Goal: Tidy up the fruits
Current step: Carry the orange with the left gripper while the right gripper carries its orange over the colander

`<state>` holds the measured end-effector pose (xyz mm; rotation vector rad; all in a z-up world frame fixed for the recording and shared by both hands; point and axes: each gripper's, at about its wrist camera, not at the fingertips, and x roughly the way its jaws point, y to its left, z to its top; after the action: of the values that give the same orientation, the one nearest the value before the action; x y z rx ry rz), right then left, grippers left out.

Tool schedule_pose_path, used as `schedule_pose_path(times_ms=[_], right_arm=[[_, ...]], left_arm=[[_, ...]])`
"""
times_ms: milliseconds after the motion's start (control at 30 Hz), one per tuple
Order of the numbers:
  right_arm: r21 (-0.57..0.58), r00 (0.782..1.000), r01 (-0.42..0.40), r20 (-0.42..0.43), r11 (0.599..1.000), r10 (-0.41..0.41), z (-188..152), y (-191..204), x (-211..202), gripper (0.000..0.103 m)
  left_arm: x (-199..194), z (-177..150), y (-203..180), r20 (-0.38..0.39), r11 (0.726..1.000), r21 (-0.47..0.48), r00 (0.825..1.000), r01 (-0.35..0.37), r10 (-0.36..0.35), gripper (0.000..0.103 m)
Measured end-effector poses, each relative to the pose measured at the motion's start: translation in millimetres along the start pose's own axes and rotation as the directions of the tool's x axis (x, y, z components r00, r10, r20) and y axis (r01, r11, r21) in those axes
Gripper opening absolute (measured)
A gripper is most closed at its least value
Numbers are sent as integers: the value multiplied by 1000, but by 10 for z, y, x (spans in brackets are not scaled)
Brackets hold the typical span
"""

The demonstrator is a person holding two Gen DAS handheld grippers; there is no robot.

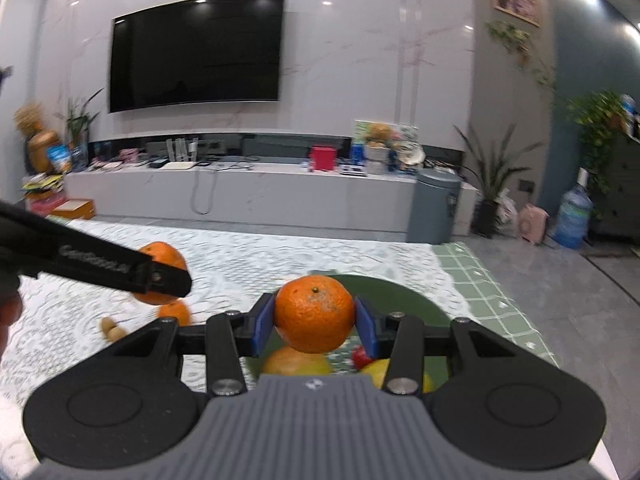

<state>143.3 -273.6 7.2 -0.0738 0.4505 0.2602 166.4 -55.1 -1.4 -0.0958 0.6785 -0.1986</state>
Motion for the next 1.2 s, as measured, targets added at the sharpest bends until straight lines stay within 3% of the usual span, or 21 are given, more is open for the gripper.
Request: schedule_pose_path(times_ms=[300, 533, 1200], right_arm=[[57, 997, 43, -58, 997, -40, 39, -433, 207, 41], [29, 992, 50, -113, 998, -46, 45, -533, 481, 41], [-65, 972, 24, -231, 998, -38, 43, -592, 1049, 41]], left_arm=[[312, 184, -380, -53, 988, 143, 997, 66, -59, 51], [639, 292, -497, -136, 972, 212, 988, 99, -71, 51], [1296, 401, -554, -300, 957, 260, 953, 129, -47, 51]])
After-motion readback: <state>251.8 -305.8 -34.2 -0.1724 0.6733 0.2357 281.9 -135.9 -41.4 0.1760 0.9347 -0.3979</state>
